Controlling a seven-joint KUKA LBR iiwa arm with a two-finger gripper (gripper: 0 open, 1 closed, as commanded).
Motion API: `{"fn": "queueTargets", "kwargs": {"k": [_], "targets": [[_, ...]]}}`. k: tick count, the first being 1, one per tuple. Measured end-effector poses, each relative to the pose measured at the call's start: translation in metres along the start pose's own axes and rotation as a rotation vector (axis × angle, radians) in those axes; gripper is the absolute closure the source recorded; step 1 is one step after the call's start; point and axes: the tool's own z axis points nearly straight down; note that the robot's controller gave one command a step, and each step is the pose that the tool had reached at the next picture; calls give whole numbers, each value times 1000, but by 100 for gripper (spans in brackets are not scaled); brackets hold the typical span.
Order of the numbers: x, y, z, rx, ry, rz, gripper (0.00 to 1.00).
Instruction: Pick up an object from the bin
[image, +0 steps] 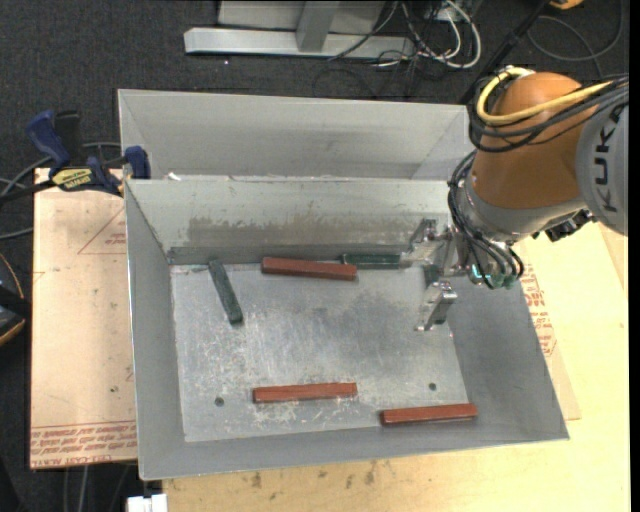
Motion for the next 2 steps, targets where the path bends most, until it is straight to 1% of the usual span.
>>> {"fn": "queueTargets", "kwargs": {"k": [1, 2], "targets": [[-1, 0, -5, 1, -8, -1, 0], [17, 13, 11, 3, -15, -58, 0]]}}
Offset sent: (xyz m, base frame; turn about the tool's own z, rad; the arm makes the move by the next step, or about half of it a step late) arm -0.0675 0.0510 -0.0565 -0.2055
